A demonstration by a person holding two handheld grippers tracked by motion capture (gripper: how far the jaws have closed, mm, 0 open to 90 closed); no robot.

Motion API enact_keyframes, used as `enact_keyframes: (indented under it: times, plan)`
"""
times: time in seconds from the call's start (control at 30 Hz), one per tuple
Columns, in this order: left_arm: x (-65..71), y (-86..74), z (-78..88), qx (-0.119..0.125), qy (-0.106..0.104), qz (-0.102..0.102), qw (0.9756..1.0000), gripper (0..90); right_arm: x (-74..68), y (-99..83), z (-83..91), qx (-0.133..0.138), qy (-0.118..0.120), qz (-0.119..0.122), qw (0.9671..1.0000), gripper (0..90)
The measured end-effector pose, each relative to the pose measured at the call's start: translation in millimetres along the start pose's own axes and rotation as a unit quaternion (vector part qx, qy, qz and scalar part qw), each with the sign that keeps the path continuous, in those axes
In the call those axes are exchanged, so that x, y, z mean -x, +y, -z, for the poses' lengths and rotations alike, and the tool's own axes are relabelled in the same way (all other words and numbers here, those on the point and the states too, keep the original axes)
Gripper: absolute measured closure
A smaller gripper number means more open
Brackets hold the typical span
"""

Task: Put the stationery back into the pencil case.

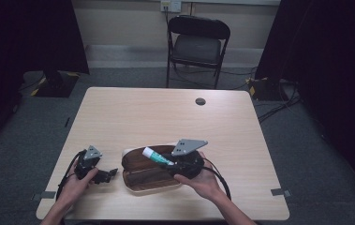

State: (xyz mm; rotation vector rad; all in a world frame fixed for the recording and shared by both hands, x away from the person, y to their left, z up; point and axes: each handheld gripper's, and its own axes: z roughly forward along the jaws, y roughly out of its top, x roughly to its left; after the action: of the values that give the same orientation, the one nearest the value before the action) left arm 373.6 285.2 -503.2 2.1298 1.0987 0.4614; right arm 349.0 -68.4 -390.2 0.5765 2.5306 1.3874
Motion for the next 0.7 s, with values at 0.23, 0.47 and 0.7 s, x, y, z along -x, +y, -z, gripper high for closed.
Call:
enact_keyframes:
  times: [0.23,0.47,0.7]
  plan:
    - [0.0,0.0,0.0,0.000,0.000,0.000,1.0000,0.0,-11.1,-5.4,-29.2,-0.036,0.028,0.017,0.9988,66.2]
    - [0.0,0.0,0.0,0.000,0.000,0.000,1.0000,0.0,-6.4,-7.9,-54.2,-0.065,0.029,0.020,0.9973,66.2]
    - [0.0,0.0,0.0,0.000,0.000,0.000,1.0000,0.0,2.2,-12.6,-69.5,-0.082,0.030,0.004,0.9961,66.1]
